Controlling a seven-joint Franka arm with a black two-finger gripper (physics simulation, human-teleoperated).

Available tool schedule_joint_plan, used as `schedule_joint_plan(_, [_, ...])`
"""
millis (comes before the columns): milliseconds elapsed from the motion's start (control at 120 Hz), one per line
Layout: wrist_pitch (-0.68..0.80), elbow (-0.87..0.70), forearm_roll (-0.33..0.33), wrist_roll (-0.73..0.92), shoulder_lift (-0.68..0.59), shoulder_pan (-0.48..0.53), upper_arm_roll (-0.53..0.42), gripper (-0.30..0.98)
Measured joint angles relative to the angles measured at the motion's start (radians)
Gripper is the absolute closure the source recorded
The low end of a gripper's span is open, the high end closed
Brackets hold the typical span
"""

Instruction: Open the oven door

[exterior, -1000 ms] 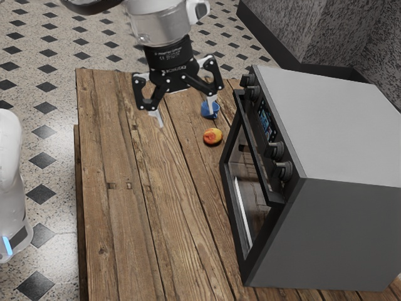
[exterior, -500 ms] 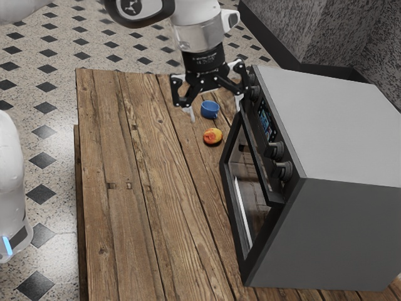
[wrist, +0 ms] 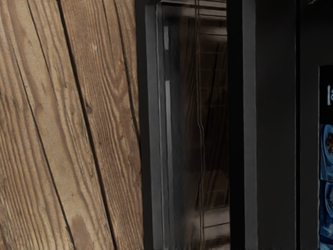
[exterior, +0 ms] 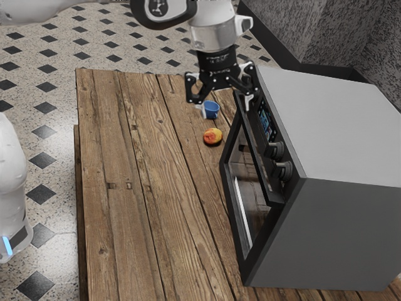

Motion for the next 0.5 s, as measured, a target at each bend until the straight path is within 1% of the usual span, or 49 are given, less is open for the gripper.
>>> schedule_joint_plan(300, [0.022,-0.001,-0.017,0.09,0.043,0.042,0.002,0.0])
schedule_joint_plan(500, [0.033,-0.01,-0.036,0.137,0.051,0.047,0.001,0.0])
